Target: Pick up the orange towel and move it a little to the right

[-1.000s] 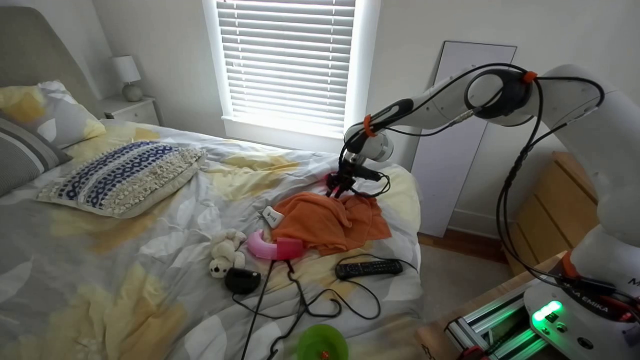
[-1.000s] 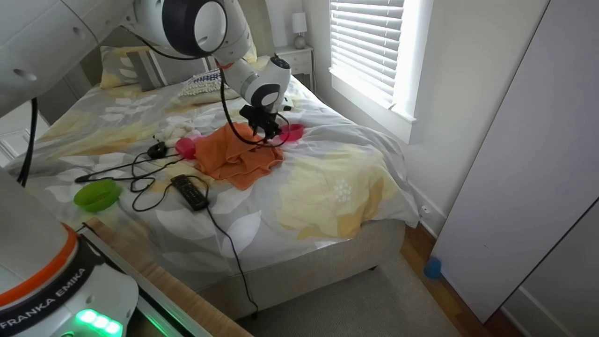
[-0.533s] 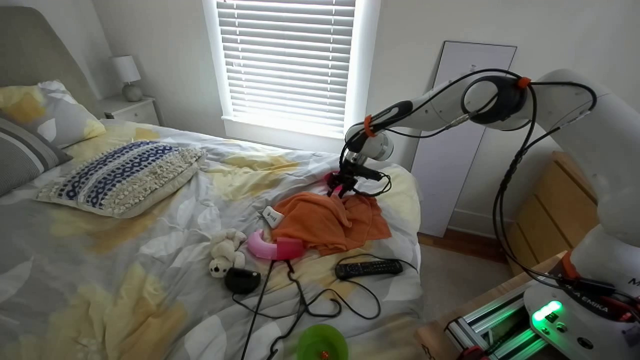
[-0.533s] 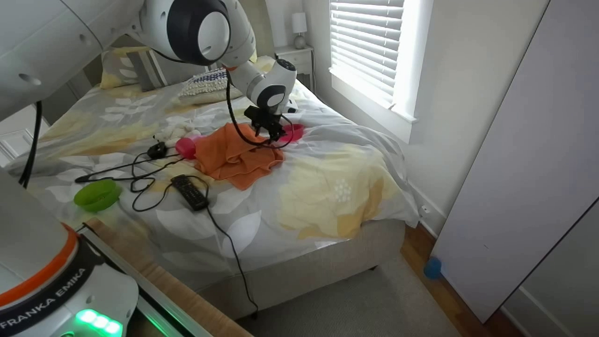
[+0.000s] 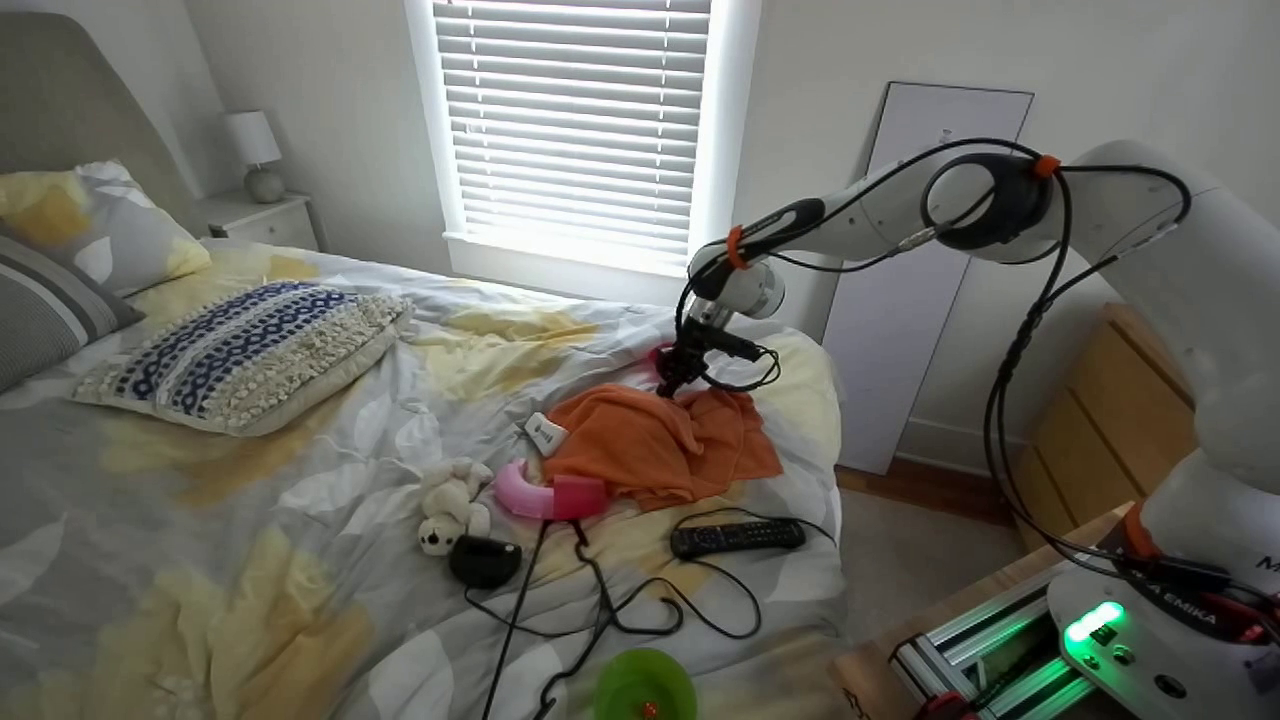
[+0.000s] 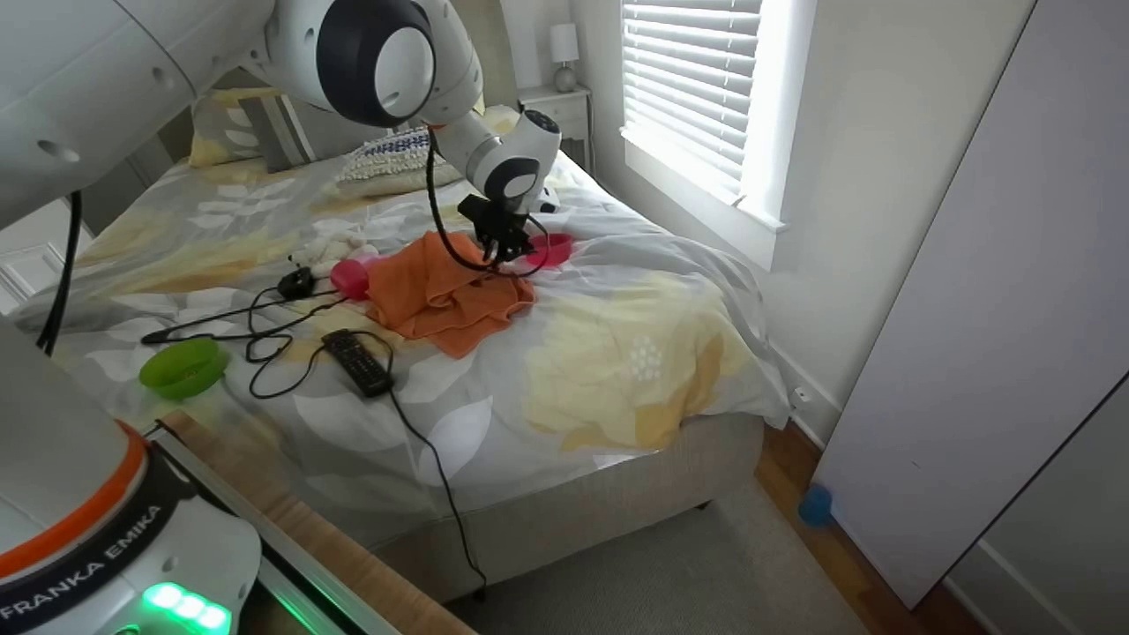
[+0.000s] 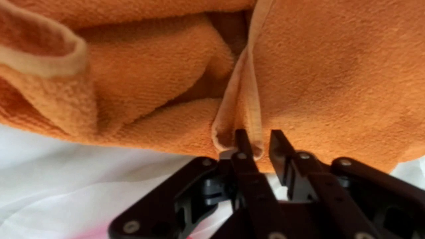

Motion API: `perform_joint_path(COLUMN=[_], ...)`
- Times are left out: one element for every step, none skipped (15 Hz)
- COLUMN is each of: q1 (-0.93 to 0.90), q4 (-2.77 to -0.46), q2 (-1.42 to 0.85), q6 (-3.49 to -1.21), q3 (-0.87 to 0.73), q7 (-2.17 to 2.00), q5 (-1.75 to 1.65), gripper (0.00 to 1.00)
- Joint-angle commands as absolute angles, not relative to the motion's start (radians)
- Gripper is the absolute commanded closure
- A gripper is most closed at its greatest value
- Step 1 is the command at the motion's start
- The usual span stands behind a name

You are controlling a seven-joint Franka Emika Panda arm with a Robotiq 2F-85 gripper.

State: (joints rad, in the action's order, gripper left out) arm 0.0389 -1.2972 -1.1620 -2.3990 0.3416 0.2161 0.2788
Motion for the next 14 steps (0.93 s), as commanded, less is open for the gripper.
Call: perform_joint_path(q1=[0.035,0.03,0.025,0.024,0.024,0.023,0.024,0.026,0.028,0.028,0.028,0.028,0.027,0.026], q4=[-1.276,-1.273,-1.271,-1.267,-1.266,-1.266,-1.267,-1.269,-1.271,-1.272,-1.273,-1.272,-1.271,-1.27], q2=[-1.159,-1.157,-1.157,-1.16,-1.161,-1.162,-1.16,-1.156,-1.153,-1.15,-1.15,-1.151,-1.153,-1.154], q6=[-2.346,-2.342,-2.339,-2.336,-2.336,-2.336,-2.336,-2.335,-2.332,-2.331,-2.328,-2.324,-2.319,-2.311], q3=[0.343,0.334,0.322,0.317,0.314,0.311,0.31,0.31,0.311,0.309,0.31,0.313,0.314,0.313], q7=[0.197,0.192,0.185,0.183,0.182,0.182,0.183,0.183,0.183,0.181,0.179,0.178,0.176,0.175], q5=[0.311,0.307,0.299,0.298,0.297,0.296,0.296,0.298,0.3,0.299,0.301,0.302,0.304,0.304], gripper=[1.0,1.0,1.0,1.0,1.0,1.0,1.0,1.0,1.0,1.0,1.0,0.86,0.73,0.68])
